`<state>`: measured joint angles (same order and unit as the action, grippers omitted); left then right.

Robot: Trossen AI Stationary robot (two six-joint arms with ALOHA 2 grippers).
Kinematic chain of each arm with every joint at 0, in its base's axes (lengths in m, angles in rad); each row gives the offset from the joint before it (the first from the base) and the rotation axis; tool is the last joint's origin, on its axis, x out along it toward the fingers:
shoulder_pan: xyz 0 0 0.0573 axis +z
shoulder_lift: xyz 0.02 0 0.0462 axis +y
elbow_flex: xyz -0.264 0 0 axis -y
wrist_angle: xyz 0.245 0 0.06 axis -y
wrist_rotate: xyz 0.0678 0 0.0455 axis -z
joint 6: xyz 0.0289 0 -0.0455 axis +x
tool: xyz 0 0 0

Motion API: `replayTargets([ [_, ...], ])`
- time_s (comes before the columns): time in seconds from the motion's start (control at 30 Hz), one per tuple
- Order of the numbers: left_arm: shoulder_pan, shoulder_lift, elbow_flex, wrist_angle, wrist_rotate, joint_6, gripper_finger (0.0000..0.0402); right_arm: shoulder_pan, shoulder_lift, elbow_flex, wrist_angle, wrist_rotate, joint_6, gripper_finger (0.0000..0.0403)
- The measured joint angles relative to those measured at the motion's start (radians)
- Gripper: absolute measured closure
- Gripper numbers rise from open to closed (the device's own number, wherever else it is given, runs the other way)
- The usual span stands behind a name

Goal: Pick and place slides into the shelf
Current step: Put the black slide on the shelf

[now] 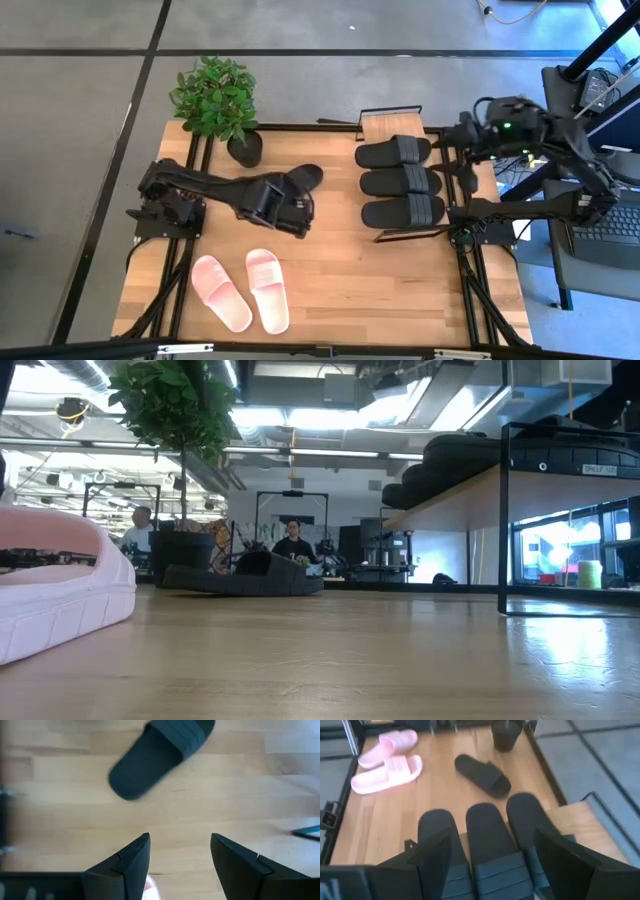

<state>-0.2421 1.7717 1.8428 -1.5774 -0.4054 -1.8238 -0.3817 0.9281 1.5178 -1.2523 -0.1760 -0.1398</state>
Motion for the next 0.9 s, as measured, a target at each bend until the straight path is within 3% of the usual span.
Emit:
replayTargets([
  [0.4,0.123,-0.024,-0.211,0.007,0.178,-0.05,0.0203,0.0,-0.008,-0.116,0.055,-0.002,0.0,0.0128],
  [0.57,0.191,-0.068,-0.314,0.048,0.271,0.067,0.0203,0.0,-0.029,-0.1,0.051,-0.002,0.004,0.0128],
  [0.9,0.328,-0.184,-0.508,0.317,0.301,0.301,0.0203,0.0,-0.064,-0.094,0.053,-0.002,0.008,0.0128],
])
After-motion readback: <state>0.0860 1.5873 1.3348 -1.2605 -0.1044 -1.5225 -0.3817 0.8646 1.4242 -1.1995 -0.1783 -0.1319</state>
